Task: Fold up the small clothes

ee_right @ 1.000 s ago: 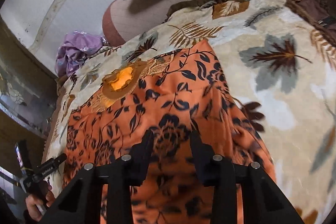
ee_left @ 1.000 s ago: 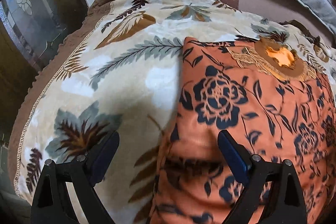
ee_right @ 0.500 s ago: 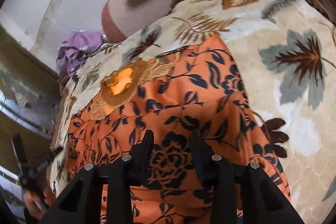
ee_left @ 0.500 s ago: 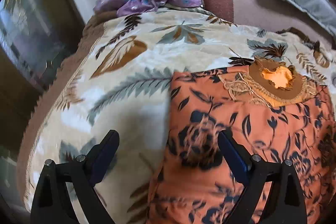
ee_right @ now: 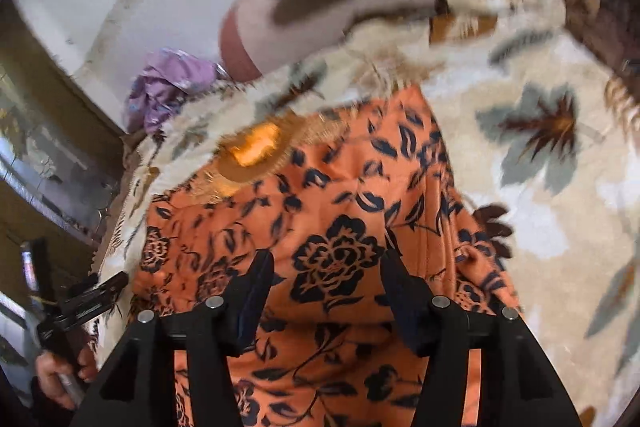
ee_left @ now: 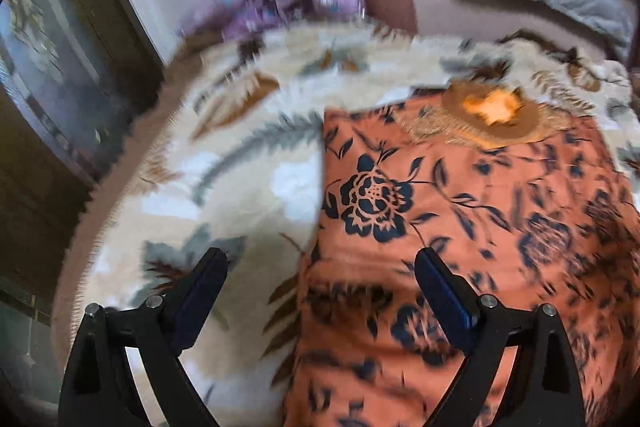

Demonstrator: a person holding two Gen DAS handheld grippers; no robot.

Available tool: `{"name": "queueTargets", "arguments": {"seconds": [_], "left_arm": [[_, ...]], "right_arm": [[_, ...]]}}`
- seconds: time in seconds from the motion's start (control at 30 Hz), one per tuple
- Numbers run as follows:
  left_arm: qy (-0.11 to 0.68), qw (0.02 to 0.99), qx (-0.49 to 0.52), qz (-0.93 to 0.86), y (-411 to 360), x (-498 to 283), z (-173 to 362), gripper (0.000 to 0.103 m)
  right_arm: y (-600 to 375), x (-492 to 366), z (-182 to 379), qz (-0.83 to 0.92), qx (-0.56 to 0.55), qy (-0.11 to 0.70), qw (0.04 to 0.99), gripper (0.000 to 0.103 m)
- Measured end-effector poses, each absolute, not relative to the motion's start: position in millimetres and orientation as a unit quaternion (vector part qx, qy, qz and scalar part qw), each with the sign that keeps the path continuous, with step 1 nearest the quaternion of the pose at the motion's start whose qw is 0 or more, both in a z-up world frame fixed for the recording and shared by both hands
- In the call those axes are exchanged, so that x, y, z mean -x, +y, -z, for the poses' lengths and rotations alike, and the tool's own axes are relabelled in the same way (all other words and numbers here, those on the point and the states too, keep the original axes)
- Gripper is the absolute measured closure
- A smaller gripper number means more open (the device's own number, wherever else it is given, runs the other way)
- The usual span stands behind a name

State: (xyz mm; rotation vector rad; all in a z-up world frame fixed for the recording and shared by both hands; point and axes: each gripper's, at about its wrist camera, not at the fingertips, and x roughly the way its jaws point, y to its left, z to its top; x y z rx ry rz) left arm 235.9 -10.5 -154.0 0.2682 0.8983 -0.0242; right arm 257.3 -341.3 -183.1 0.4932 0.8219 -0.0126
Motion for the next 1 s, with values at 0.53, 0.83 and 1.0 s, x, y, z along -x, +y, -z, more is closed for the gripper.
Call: {"name": "queueTargets", "arguments": {"seconds": [0.53, 0.83, 1.0], "left_arm": [[0.325, 0.939, -0.109, 0.026, -2, -108, 78, 0.008], [0.325, 0.939, -0.107, 0.030, -4, -87, 77, 0.008], [0.327, 0.938, -0.110, 0.030, -4, -78, 79, 0.008]], "right_arm": [[-325, -108, 165, 0.028, -0.225, 0.333, 0.915, 0.043], [-343, -70, 166, 0.046, -0.253, 0.321, 0.911, 0.043], [-342, -57, 163, 0.047, -0.251, 0.319, 0.913, 0.043]]}}
